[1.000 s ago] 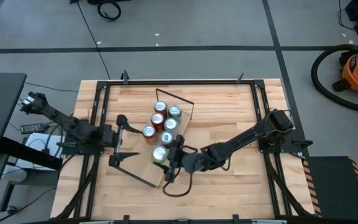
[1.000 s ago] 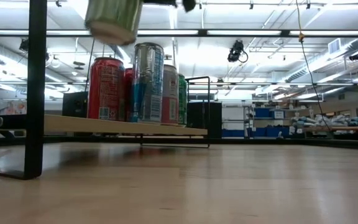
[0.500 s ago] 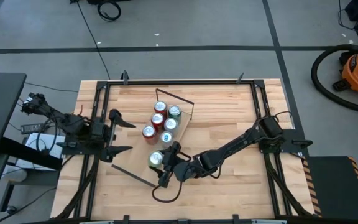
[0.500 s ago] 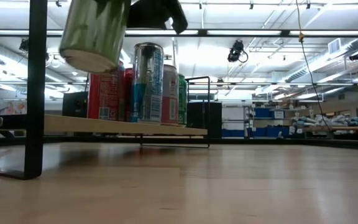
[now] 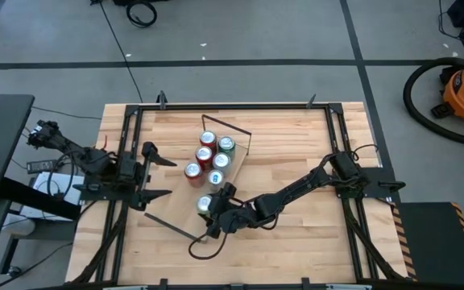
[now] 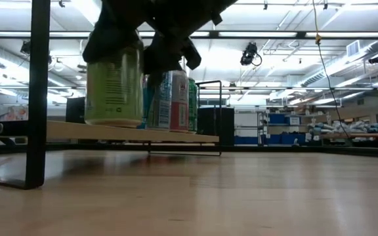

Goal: Place canned beverage on shelf
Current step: Put the light green soda can on the shelf, then return to Home Position

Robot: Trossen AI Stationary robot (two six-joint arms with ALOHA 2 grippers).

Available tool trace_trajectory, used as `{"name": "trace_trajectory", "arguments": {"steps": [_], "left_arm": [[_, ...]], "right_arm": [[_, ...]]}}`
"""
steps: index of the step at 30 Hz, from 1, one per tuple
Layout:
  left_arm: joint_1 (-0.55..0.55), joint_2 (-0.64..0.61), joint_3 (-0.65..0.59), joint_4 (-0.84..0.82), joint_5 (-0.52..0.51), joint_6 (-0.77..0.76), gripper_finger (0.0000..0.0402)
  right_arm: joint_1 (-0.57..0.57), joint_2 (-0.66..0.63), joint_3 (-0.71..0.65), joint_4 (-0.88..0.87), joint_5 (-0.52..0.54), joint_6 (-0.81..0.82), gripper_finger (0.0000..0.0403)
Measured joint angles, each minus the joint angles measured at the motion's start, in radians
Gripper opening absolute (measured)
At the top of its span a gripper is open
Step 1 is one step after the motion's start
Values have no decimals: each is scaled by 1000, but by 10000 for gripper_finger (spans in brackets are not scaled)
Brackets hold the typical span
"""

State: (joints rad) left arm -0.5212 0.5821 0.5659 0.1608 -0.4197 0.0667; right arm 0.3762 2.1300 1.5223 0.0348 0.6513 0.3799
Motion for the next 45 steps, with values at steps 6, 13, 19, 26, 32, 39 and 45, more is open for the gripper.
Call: {"name": "trace_trajectory", "arguments": {"steps": [6,13,19,26,32,39,45], "left_arm": [[0,0,0,-11,2,-4,375],[0,0,0,-11,2,-6,375],[0,0,0,-9,2,-5,375],[0,0,0,-10,1,-5,375],[0,0,0,-10,1,-5,375],[0,0,0,-10,1,-5,375],[0,0,0,-10,1,-4,375]], "right_arm": [[0,0,0,-9,36,6,325],[-4,-1,0,-23,35,23,337],[-4,-3,2,-18,36,14,359],[-4,-15,2,8,45,-23,363],[2,-28,2,50,66,-75,363],[8,-35,2,96,131,-161,363],[8,-34,2,146,145,-268,364]]}}
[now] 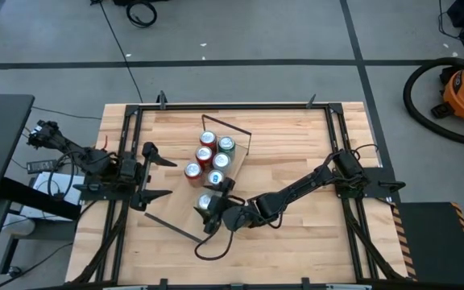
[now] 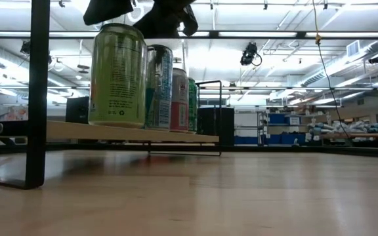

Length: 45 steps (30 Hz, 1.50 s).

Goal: Place canned beverage on shelf
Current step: Return to Home Position

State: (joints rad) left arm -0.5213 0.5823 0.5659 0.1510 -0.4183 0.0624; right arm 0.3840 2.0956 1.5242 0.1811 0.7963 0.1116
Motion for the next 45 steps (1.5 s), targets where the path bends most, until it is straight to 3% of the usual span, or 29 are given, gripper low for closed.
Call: {"name": "trace_trajectory", "arguments": {"steps": [11,36,45], "left_arm": [[0,0,0,-1,0,0,375],[0,0,0,0,0,0,375],[0,0,0,-1,0,1,375]], "right_arm": [[26,-5,0,26,-9,-168,364],[3,-5,0,-63,79,-141,352],[21,-38,0,31,101,-240,348]]}}
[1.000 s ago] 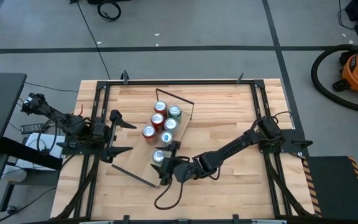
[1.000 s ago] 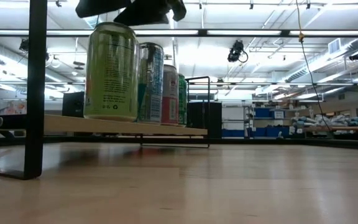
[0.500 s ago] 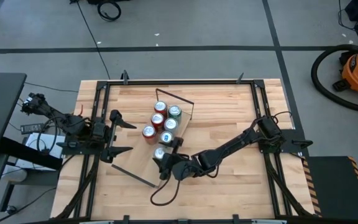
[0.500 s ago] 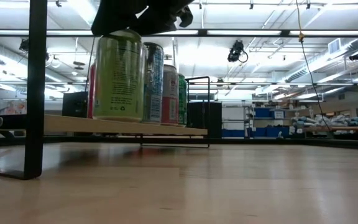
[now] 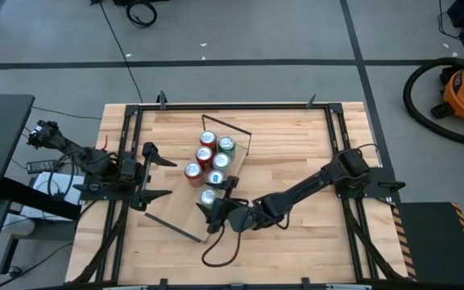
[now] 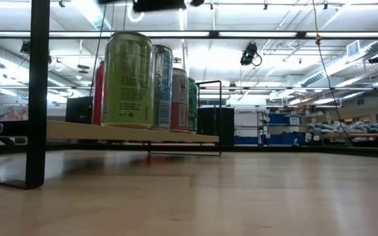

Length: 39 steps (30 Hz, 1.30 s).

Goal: Place canned beverage on shelf
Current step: Return to Home Position

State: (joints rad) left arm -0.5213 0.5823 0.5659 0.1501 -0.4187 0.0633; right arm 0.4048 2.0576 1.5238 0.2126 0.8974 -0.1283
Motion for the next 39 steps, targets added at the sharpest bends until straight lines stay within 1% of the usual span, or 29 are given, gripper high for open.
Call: {"name": "trace_trajectory", "arguments": {"steps": [5,10,13,16,21,24,29,31,36,39], "left_arm": [[0,0,0,-7,0,6,375],[0,-2,-1,-16,0,16,375],[0,-25,-1,-51,0,23,370],[0,-76,-1,-110,0,19,360],[0,-163,-1,-230,-2,11,342],[0,-192,-1,-292,-2,4,331],[0,-215,-1,-349,-1,-5,315],[1,-219,-5,-354,-1,-10,309],[17,-239,-82,-245,-27,34,298],[39,-275,-88,-248,-48,36,295]], "right_arm": [[6,-76,-11,-88,-11,44,348],[0,-183,-103,-122,-34,106,348],[0,-263,-191,-119,-36,148,348],[0,-352,-294,-114,-39,202,348],[-1,-492,-475,-29,-55,237,348],[0,-581,-575,17,-60,275,348],[-3,-716,-714,48,-80,349,348],[-3,-766,-761,49,-80,368,348],[-11,-895,-869,49,-79,409,348],[-14,-960,-924,52,-78,425,348]]}}
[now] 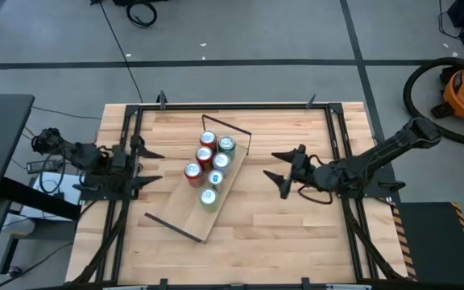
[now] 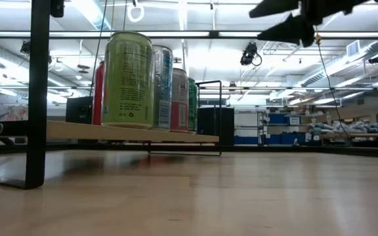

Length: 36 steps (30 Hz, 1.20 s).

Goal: Place canned beverage on shelf
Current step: Return to Home Position

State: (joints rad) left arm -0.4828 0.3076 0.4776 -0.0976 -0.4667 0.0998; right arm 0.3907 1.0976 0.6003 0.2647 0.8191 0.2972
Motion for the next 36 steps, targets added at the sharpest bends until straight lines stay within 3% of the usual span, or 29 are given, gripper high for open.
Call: {"name": "trace_trajectory", "arguments": {"steps": [14,22,31,36], "left_arm": [[2,-265,-45,-151,9,-2,295],[3,-304,-46,-154,-46,5,295],[4,-304,-156,77,-54,53,295],[4,-304,-183,113,-54,12,295]], "right_arm": [[-36,-221,-249,108,10,22,348],[-89,-382,-354,110,-23,15,348],[-129,-562,-474,125,-111,-10,348],[-148,-671,-539,146,-162,-32,348]]}}
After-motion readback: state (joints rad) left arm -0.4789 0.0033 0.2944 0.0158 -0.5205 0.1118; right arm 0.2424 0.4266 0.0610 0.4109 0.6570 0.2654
